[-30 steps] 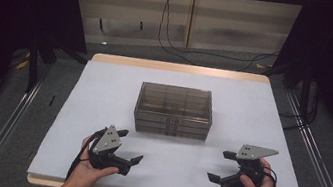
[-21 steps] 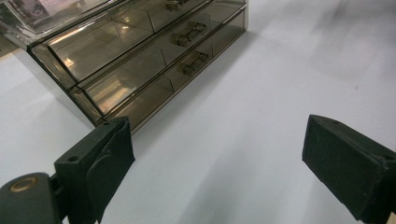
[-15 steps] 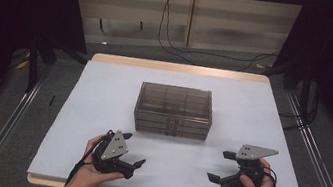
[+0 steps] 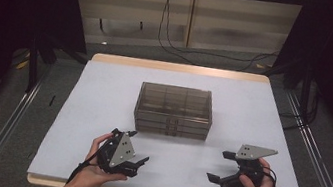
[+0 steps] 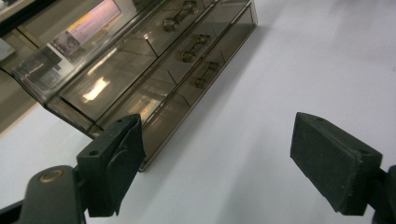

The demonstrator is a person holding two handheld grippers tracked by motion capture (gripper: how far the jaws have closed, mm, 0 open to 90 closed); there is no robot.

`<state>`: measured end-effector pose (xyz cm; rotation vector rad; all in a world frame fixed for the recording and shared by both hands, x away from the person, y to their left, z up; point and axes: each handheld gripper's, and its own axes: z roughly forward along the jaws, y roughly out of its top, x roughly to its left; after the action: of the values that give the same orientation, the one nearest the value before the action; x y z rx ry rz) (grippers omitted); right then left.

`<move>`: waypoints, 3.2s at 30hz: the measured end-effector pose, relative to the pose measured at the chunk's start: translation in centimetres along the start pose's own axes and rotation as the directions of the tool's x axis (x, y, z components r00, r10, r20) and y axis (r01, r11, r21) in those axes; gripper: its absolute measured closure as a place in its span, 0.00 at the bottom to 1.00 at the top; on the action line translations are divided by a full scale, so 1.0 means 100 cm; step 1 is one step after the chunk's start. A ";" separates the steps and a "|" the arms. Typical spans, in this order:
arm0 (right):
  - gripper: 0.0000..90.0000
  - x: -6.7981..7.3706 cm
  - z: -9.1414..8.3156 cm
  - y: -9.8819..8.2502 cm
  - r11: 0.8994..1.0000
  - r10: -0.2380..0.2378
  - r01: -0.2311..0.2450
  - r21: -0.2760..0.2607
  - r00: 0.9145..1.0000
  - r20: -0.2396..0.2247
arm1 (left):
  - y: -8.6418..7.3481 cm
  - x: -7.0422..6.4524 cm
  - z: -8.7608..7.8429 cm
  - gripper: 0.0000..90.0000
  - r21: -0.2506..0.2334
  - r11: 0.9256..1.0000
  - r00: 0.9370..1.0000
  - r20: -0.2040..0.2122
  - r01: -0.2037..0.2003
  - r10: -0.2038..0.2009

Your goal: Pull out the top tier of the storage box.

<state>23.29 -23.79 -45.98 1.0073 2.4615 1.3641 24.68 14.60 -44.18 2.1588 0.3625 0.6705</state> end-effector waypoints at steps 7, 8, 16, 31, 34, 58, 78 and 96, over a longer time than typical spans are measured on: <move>0.02 0.000 0.002 0.000 1.000 0.002 -0.002 0.004 1.000 -0.001 | 0.009 0.000 -0.001 0.23 -0.004 0.996 0.995 -0.057 -0.087 0.086; 0.02 0.000 0.002 0.000 1.000 0.002 -0.002 0.004 1.000 -0.001 | 0.009 0.000 -0.001 0.23 -0.004 0.996 0.995 -0.057 -0.087 0.086; 0.02 -0.001 0.002 0.000 1.000 0.004 -0.004 0.002 1.000 -0.001 | 0.022 -0.003 0.000 0.33 0.014 0.978 0.973 -0.099 -0.206 0.207; 0.02 0.000 0.001 0.000 1.000 0.004 -0.004 0.000 1.000 0.002 | 0.035 -0.013 0.014 0.42 0.055 0.937 0.922 -0.162 -0.346 0.351; 0.02 0.000 0.001 0.000 1.000 0.004 -0.004 0.001 1.000 0.003 | 0.035 -0.012 0.016 0.43 0.056 0.934 0.919 -0.165 -0.354 0.358; 0.02 -0.001 0.001 0.000 1.000 0.002 -0.002 0.003 1.000 0.002 | 0.044 -0.020 0.044 0.54 0.186 0.819 0.776 -0.259 -0.543 0.574; 0.02 -0.001 0.001 0.000 1.000 0.003 -0.003 0.002 1.000 0.000 | 0.050 -0.038 0.066 0.67 0.280 0.713 0.637 -0.323 -0.643 0.701; 0.02 -0.001 0.001 0.000 1.000 0.003 -0.003 0.002 1.000 0.000 | 0.045 -0.045 0.088 0.80 0.378 0.652 0.549 -0.352 -0.657 0.758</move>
<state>23.38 -23.80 -46.02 1.0115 2.4632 1.3631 26.15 4.16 -46.70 2.2799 -0.2663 1.7394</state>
